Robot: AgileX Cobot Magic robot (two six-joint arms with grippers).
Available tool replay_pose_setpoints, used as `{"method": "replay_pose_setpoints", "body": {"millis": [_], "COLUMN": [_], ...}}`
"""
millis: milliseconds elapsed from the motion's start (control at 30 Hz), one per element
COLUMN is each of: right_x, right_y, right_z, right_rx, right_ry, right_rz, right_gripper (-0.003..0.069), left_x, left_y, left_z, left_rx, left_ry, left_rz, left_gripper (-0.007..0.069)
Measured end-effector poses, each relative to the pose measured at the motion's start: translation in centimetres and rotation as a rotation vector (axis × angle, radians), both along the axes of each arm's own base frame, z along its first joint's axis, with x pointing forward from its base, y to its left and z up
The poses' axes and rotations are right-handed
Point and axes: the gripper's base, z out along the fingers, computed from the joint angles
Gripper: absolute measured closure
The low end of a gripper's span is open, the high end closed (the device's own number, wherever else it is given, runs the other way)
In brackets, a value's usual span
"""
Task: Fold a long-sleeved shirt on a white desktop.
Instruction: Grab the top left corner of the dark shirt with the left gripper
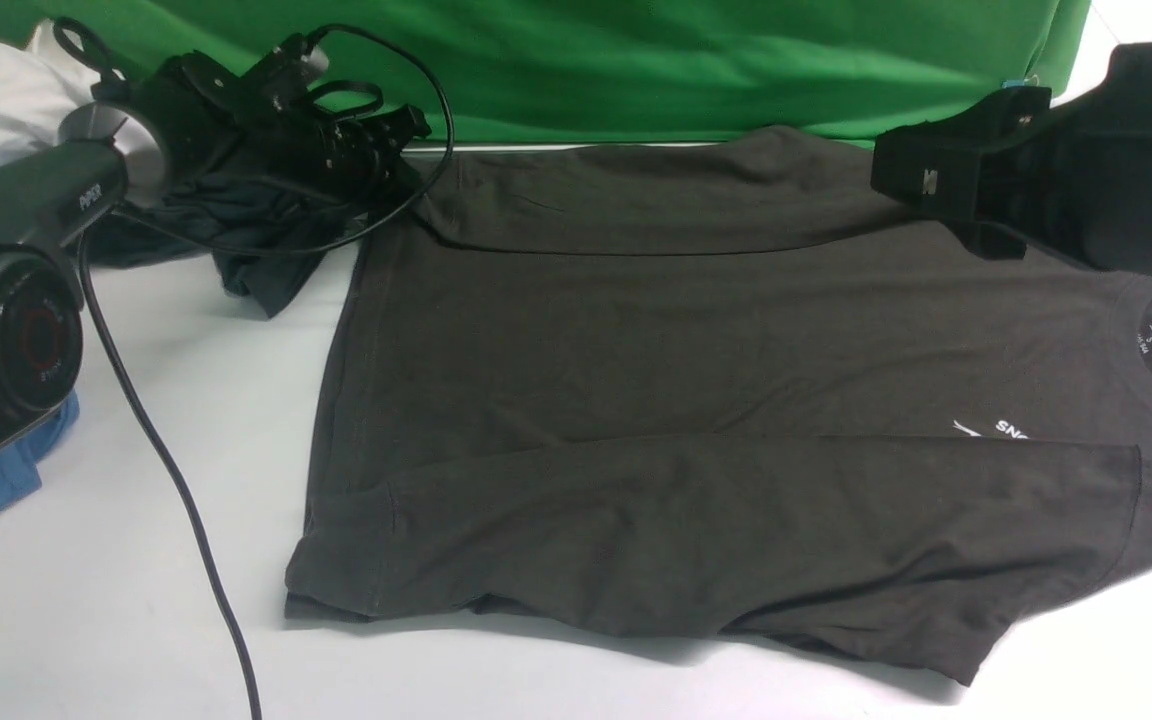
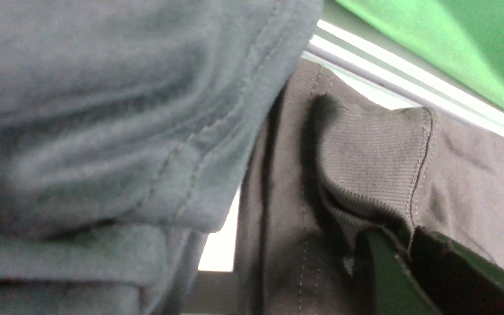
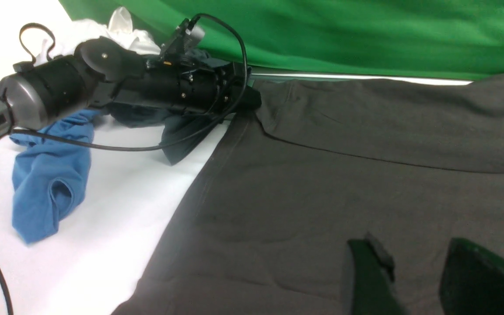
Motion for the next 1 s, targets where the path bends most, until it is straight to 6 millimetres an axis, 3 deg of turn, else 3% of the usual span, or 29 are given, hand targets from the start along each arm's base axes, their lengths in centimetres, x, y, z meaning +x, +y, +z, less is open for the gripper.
{"method": "replay_pose_setpoints", "body": {"millis": [100,300,467,500,567,733,833,1000], "right_x": [0.0,0.0,0.0,0.0,0.0,0.0,-0.1,-0.1], "right_y": [0.0,0.0,0.0,0.0,0.0,0.0,0.0,-0.1], "right_z": [0.0,0.0,0.0,0.0,0.0,-0.1,-0.2,-0.3], "right_rx": [-0.014,-0.018,-0.018,-0.018,-0.018,-0.022,-0.028,-0.034], "right_ry": [-0.006,-0.009,-0.009,-0.009,-0.009,-0.003,0.008,0.015], "right_rz": [0.007,0.01,0.01,0.01,0.01,0.01,0.01,0.011], "right_gripper": [0.0418,0.0418,0.0418,0.0418,0.0418,0.0418,0.0418,0.0418], "left_x": [0.0,-0.2,-0.6,-0.9,-1.4,-2.7,-3.2,-2.7], "left_y": [-0.1,-0.2,0.0,0.1,0.2,0.2,0.2,0.0], "left_z": [-0.4,-0.5,2.1,3.9,5.7,8.6,8.0,5.2], "left_rx": [-0.001,-0.025,-0.018,0.006,0.041,0.097,0.112,0.16], "left_ry": [0.012,0.019,-0.023,-0.051,-0.069,-0.055,0.029,0.11], "left_rz": [-0.01,-0.054,-0.088,-0.101,-0.127,-0.189,-0.193,-0.149], "left_gripper": [0.0595,0.0601,0.0603,0.0603,0.0603,0.0603,0.0599,0.0539]}}
